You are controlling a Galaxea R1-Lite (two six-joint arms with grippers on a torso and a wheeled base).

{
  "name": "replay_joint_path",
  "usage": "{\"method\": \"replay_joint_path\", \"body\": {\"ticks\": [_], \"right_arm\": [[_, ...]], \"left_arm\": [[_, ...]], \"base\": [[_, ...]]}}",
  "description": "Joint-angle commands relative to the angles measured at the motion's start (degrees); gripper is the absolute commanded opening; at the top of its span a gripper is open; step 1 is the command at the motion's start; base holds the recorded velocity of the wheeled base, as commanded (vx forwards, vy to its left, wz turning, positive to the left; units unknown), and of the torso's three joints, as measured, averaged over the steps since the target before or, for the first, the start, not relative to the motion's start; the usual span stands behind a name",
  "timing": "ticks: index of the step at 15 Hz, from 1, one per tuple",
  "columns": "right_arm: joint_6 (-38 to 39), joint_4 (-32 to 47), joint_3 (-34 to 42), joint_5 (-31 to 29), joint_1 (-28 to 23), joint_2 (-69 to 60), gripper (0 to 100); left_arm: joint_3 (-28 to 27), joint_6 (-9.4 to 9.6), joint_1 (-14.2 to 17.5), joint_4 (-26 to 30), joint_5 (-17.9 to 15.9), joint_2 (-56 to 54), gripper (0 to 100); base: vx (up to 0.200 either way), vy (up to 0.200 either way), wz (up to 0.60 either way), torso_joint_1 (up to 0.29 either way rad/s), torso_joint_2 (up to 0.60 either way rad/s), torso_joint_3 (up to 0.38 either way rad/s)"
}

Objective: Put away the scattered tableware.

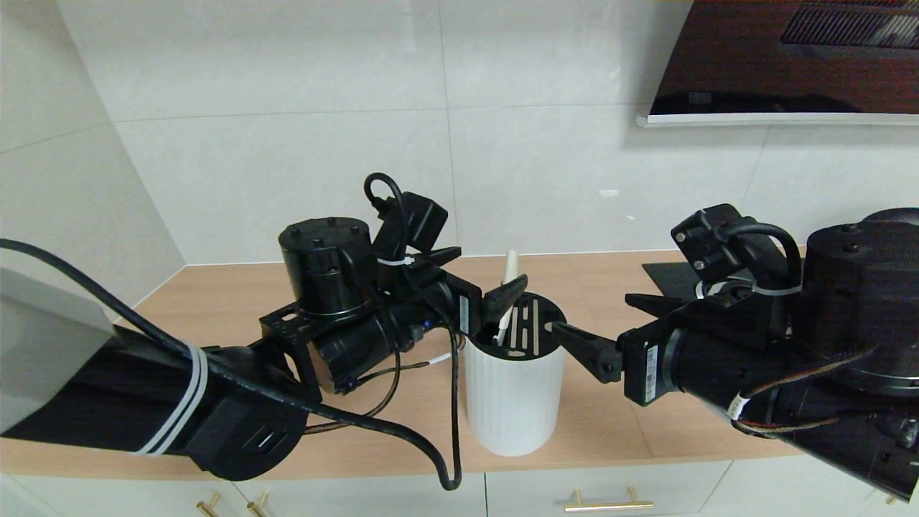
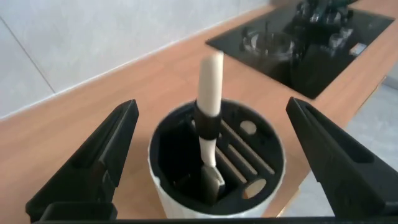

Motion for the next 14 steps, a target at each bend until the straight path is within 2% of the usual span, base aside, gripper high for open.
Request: {"method": "replay_joint_path", "body": {"ticks": [1, 3, 4, 6, 9, 10, 12, 14], "right_arm": [[0.0, -0.3, -0.5, -1.1, -1.8, -1.9, 100], [0.0, -0.6, -0.9, -2.2, -8.9, -4.9, 100], [-0.3, -2.0, -0.9, -2.2, -12.8, -7.0, 100], [-0.7, -4.0, 0.6, -2.2, -18.0, -9.2, 100], [-1.5, -5.4, 8.5, -2.3, -21.6, -20.3, 100], [-1.4, -5.4, 11.0, -2.4, -22.1, -24.2, 100], [-1.5, -5.0, 16.0, -2.2, -22.7, -34.5, 100], [-1.6, -4.8, 19.7, -2.0, -29.4, -41.8, 100]], "left_arm": [[0.3, -0.20, 0.0, -0.7, 0.9, -3.6, 100], [3.8, -2.75, 0.6, -3.0, 3.7, -10.1, 100], [7.2, -3.45, 1.9, -4.2, 3.6, -14.7, 100], [12.0, -3.62, 4.0, -4.3, 3.7, -20.0, 100], [23.6, -3.89, 5.3, -4.1, 3.7, -31.8, 100], [26.1, -4.68, 6.3, -3.7, 3.7, -36.1, 100], [31.5, -5.73, 10.0, -1.2, 3.7, -45.2, 100], [35.1, -7.93, 14.8, 5.7, 3.7, -57.0, 100]], "base": [[0.000, 0.000, 0.00, 0.000, 0.00, 0.000], [0.000, 0.000, 0.00, 0.000, 0.00, 0.000], [0.000, 0.000, 0.00, 0.000, 0.00, 0.000], [0.000, 0.000, 0.00, 0.000, 0.00, 0.000], [0.000, 0.000, 0.00, 0.000, 0.00, 0.000], [0.000, 0.000, 0.00, 0.000, 0.00, 0.000], [0.000, 0.000, 0.00, 0.000, 0.00, 0.000], [0.000, 0.000, 0.00, 0.000, 0.00, 0.000]]}}
